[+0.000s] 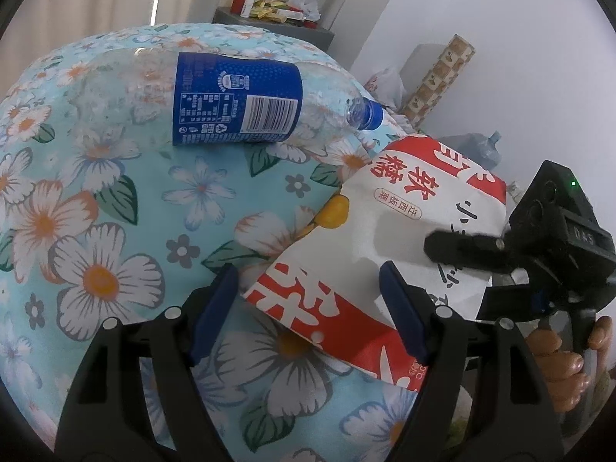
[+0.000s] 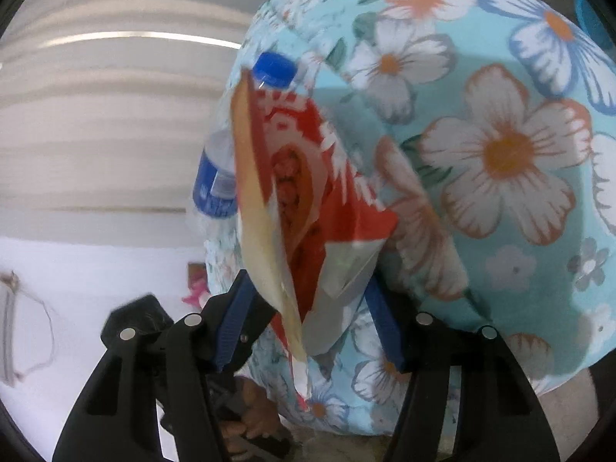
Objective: Collect trash
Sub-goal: 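Grasp the Pepsi bottle with the left gripper while the right grasps the red-and-white snack bag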
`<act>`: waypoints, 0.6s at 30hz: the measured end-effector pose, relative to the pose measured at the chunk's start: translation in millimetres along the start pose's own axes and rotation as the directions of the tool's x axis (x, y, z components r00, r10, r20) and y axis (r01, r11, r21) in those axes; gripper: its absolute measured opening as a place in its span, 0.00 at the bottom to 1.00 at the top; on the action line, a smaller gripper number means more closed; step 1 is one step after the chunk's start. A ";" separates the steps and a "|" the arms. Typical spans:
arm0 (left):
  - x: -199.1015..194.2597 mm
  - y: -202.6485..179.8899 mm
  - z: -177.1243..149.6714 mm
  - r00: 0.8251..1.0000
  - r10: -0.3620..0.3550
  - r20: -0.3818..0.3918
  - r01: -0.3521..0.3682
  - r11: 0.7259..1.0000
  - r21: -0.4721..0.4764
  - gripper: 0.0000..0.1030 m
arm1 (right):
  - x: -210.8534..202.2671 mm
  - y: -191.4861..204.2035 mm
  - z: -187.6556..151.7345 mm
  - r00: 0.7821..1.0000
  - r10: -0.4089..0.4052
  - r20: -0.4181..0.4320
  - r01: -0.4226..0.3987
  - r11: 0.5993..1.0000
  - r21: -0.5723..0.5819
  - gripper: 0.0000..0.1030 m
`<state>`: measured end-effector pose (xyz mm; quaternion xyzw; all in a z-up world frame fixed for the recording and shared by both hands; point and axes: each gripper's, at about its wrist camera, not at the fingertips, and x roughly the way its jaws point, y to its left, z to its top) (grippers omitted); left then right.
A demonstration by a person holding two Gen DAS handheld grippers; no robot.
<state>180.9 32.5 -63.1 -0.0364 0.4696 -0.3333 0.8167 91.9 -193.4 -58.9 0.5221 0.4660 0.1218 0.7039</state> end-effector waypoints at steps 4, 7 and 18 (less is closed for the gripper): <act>0.2 0.6 -1.2 1.000 -0.004 0.009 0.004 1.000 0.015 0.69 | 0.1 -8.8 2.4 0.999 0.025 0.028 -0.027 0.998 0.059 0.50; -0.4 0.9 -1.8 1.000 -0.011 0.007 0.011 1.000 0.020 0.69 | 3.7 -14.3 8.3 0.998 0.037 0.050 -0.042 0.994 0.099 0.37; -38.6 8.8 40.3 0.998 -0.016 0.064 0.010 0.995 0.099 0.69 | -18.5 -29.6 13.6 0.997 0.073 0.009 -0.073 0.992 0.104 0.28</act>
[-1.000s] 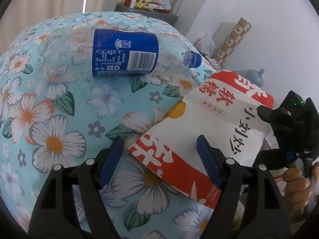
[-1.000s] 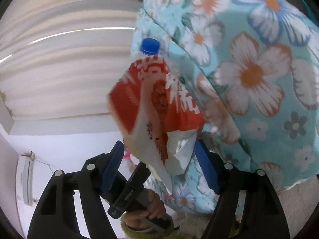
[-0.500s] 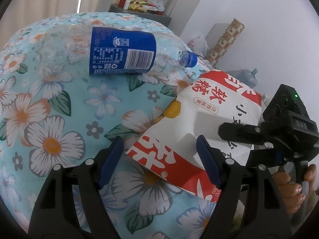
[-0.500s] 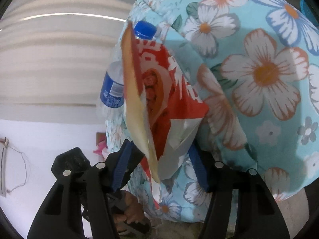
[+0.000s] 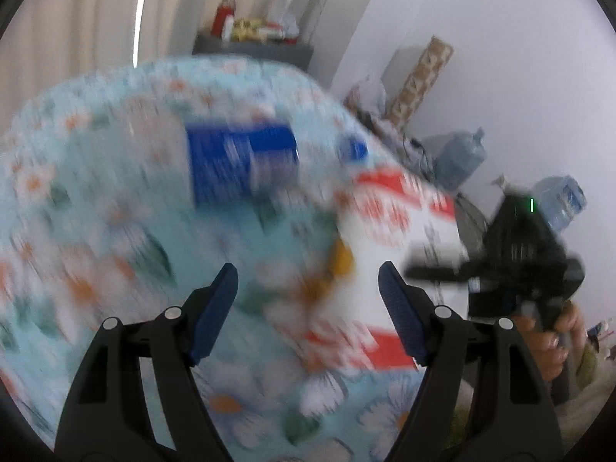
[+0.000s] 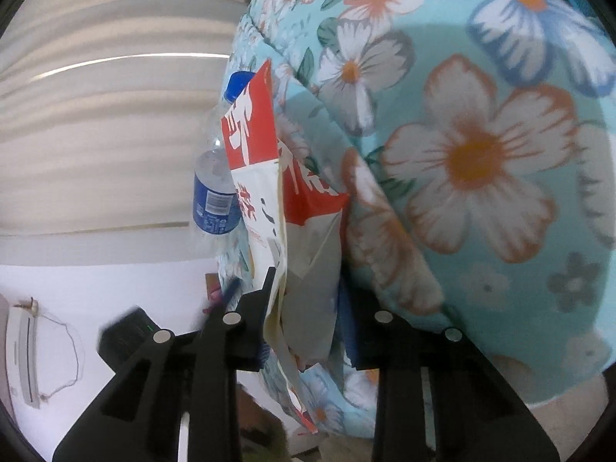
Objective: Collect trash
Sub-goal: 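Grasp the Pepsi bottle with the left gripper while the right grasps the red-and-white snack bag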
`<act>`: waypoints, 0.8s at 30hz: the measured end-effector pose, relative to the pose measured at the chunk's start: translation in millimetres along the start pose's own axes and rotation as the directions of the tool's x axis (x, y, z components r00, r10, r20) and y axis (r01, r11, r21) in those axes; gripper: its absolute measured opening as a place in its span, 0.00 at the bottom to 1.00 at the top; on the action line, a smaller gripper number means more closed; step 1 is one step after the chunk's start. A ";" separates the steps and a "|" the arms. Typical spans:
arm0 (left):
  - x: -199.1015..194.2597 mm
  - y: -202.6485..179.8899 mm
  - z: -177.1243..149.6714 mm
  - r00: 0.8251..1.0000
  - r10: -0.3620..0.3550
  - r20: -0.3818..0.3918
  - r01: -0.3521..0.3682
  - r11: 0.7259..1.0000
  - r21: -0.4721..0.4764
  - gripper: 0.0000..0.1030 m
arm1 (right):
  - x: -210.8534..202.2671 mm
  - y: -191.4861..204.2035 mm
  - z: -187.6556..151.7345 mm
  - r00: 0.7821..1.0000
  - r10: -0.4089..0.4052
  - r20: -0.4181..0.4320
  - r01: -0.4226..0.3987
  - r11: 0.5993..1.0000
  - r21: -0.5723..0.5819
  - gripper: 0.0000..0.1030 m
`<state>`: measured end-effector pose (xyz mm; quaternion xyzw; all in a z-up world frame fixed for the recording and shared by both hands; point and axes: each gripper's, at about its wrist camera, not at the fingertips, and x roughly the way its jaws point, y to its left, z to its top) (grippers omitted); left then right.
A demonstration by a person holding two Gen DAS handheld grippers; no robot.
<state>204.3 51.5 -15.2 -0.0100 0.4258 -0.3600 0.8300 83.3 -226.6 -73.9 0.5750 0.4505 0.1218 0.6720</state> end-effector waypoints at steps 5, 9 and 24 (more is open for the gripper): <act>-7.3 46.0 62.0 0.994 0.061 0.088 -0.056 0.997 -0.060 0.70 | -12.9 -6.0 -0.2 1.000 0.008 -0.006 -0.008 1.000 0.002 0.28; 21.5 78.6 106.3 1.000 -0.015 -0.020 0.013 0.996 -0.086 0.74 | -12.4 -10.7 6.7 0.999 0.015 -0.030 -0.015 1.000 0.003 0.28; 118.9 10.0 74.4 0.858 0.364 -0.364 -0.012 0.721 0.692 0.81 | -28.7 -29.3 17.9 0.998 0.037 -0.054 -0.036 0.999 0.009 0.29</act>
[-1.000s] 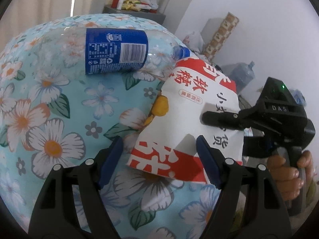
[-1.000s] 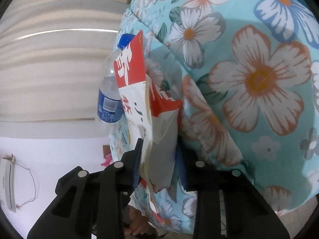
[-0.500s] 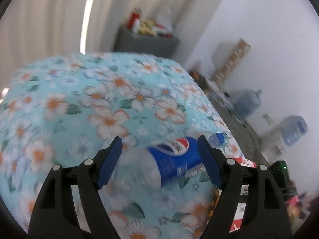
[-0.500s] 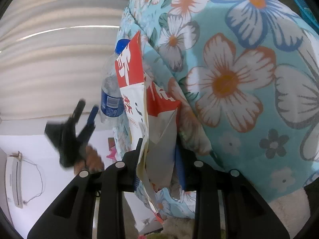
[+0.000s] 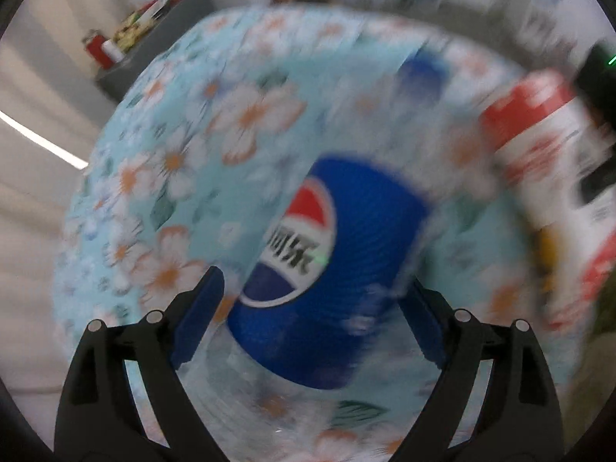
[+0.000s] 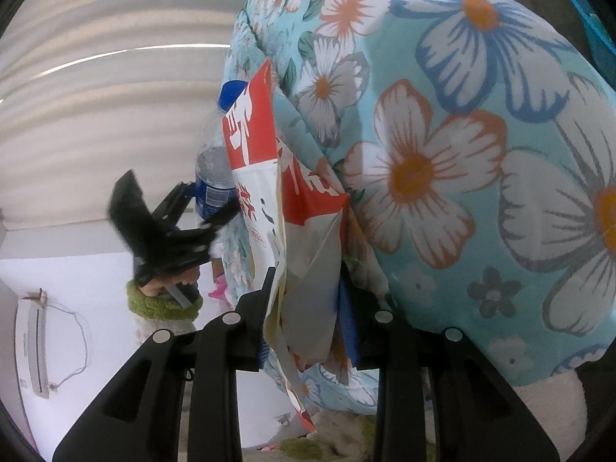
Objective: Collect trash
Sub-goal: 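Grasp the Pepsi bottle with the left gripper while the right grasps the red-and-white snack bag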
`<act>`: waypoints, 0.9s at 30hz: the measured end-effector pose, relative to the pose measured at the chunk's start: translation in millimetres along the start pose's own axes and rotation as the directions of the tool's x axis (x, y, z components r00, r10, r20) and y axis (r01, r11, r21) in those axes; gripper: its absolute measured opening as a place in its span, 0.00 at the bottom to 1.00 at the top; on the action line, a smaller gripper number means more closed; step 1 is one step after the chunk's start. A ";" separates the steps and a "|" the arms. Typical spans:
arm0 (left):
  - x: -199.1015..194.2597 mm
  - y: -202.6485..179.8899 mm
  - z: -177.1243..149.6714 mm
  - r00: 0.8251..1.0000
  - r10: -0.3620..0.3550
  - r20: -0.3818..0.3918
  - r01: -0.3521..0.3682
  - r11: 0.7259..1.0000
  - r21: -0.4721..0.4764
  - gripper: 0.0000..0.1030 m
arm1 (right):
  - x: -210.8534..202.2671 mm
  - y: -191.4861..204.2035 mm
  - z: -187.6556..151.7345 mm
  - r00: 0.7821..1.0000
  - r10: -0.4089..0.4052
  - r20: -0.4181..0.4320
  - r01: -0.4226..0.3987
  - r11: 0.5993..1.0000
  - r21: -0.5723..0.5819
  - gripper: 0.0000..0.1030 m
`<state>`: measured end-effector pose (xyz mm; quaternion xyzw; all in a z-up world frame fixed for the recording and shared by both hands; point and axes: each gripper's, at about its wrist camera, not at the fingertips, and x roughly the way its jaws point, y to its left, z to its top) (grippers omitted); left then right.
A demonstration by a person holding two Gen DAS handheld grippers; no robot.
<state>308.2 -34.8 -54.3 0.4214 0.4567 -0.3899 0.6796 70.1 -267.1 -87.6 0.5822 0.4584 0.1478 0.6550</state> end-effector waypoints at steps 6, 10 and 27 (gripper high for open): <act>-14.3 0.9 -9.8 0.998 -0.062 0.007 0.062 0.981 -0.182 0.65 | -5.0 -6.1 -0.5 1.000 0.009 -0.010 -0.009 1.000 -0.004 0.29; -32.6 -1.0 -27.4 0.982 -0.190 0.017 0.181 0.901 -0.394 0.60 | 3.6 -2.6 4.5 1.000 0.004 -0.009 -0.004 1.000 -0.009 0.29; -36.9 -72.2 -144.8 0.750 -0.529 0.397 0.585 0.250 -0.771 0.65 | 13.7 6.1 9.8 0.999 -0.033 -0.012 0.033 0.999 -0.034 0.29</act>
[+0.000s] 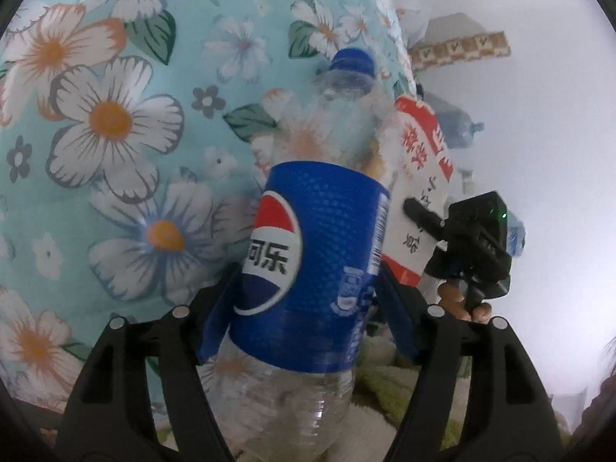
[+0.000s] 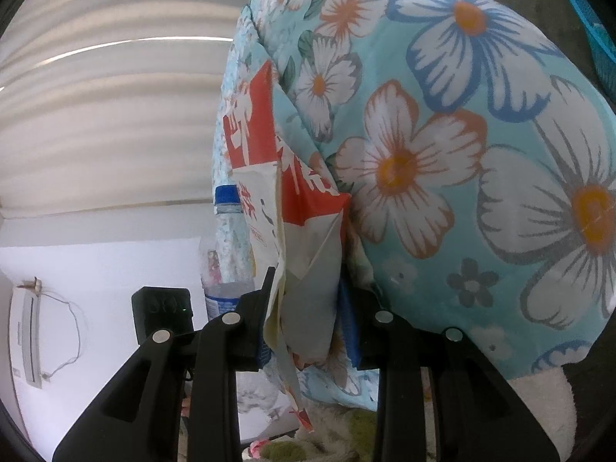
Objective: Collect trash
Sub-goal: 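Grasp the Pepsi bottle with the left gripper while the right grasps the red-and-white snack bag, then lift the bottle and snack bag with both grippers and carry them over the wastebasket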
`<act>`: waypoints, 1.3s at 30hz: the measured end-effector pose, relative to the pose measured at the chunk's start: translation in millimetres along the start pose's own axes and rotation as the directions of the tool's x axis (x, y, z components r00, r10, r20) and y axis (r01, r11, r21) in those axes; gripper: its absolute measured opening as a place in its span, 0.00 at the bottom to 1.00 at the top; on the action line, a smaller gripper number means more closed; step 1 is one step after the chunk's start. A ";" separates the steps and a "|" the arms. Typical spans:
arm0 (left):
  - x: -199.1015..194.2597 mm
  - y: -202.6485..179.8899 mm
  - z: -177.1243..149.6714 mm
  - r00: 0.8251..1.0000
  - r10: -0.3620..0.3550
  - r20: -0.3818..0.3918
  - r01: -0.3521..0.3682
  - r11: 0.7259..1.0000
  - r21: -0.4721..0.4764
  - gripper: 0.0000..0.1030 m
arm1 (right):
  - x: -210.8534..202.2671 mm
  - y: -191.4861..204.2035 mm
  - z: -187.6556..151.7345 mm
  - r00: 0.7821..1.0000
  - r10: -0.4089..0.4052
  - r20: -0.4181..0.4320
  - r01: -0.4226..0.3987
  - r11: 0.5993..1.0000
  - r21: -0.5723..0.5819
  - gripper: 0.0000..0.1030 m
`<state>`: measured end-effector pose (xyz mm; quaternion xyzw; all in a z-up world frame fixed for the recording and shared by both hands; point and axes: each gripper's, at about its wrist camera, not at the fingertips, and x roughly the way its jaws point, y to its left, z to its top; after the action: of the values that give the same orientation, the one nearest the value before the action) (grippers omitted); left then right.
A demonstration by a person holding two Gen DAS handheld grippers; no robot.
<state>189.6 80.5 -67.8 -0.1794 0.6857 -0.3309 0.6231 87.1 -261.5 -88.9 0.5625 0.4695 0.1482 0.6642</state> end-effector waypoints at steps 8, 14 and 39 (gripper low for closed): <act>-1.4 -8.7 13.6 0.994 0.068 0.082 -0.076 0.993 0.095 0.65 | 6.2 2.4 8.0 1.000 0.001 -0.013 -0.001 1.000 0.014 0.34; 5.4 -17.4 18.1 0.990 0.101 0.094 -0.115 0.982 0.153 0.64 | 13.7 7.8 16.6 1.000 -0.005 -0.028 0.005 1.000 0.006 0.37; 16.5 -31.9 18.4 0.979 0.171 0.115 -0.192 0.960 0.203 0.63 | 43.9 26.4 28.0 1.000 -0.006 -0.015 0.005 0.999 -0.047 0.29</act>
<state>199.6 42.6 -58.5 -0.0639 0.6288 -0.3348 0.6988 140.6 -238.2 -87.6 0.5444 0.4724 0.1614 0.6741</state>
